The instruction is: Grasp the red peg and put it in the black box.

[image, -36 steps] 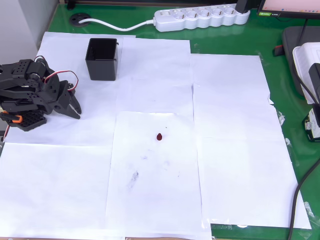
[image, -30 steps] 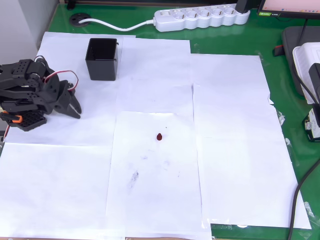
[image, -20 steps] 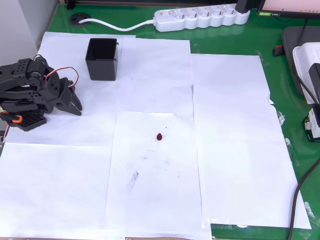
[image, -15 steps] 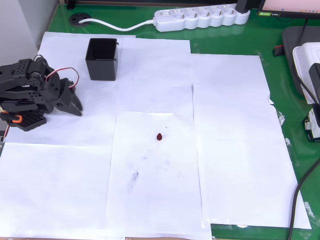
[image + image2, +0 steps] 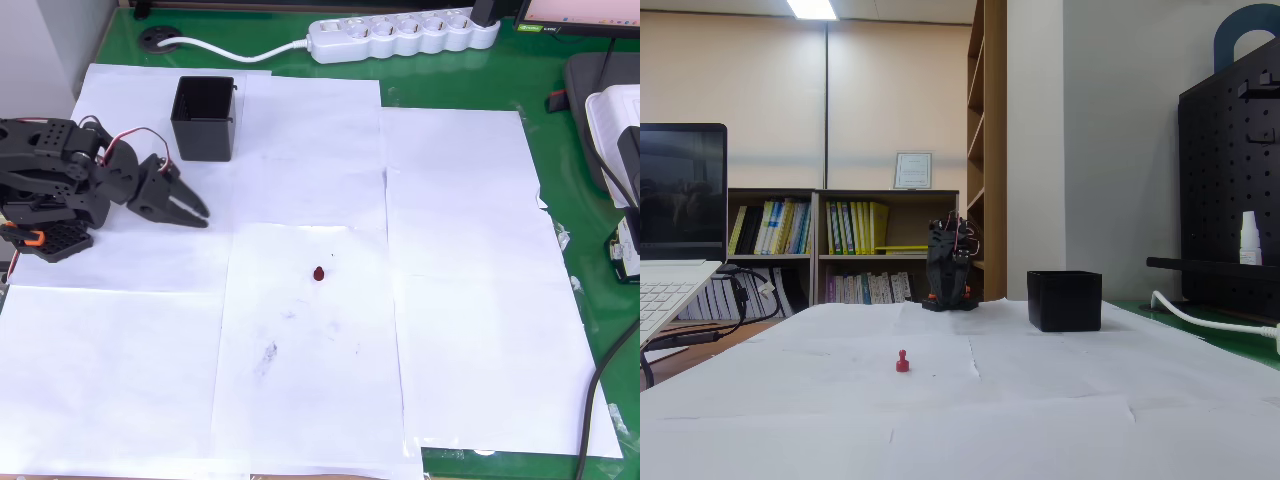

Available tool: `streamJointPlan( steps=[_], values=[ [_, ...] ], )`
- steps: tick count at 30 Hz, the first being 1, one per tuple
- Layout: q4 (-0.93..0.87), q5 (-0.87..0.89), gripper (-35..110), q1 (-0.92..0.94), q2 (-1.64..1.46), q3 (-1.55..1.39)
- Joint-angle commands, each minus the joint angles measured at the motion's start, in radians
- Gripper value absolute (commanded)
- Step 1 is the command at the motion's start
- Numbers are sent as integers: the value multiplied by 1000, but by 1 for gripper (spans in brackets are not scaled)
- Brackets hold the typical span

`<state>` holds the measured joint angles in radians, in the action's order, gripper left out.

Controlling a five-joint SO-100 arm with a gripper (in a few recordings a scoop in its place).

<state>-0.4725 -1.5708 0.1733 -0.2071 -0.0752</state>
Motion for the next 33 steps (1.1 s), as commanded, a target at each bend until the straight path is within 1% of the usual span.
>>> streamJointPlan(
  steps=[1, 4, 8, 12, 19, 25, 28, 33],
  values=[
    [175, -52, 0, 40, -173, -32],
    [347, -80, 0, 41, -330, -37],
    [692, -63, 0, 21, -612, -41],
    [980, -46, 0, 0, -839, -43],
    [1331, -91, 0, 14, -1144, -37],
    [1773, -95, 0, 29, -1542, -94],
    [1934, -74, 0, 41, -1671, -115],
    [2095, -80, 0, 91, -1845, -161]
  ],
)
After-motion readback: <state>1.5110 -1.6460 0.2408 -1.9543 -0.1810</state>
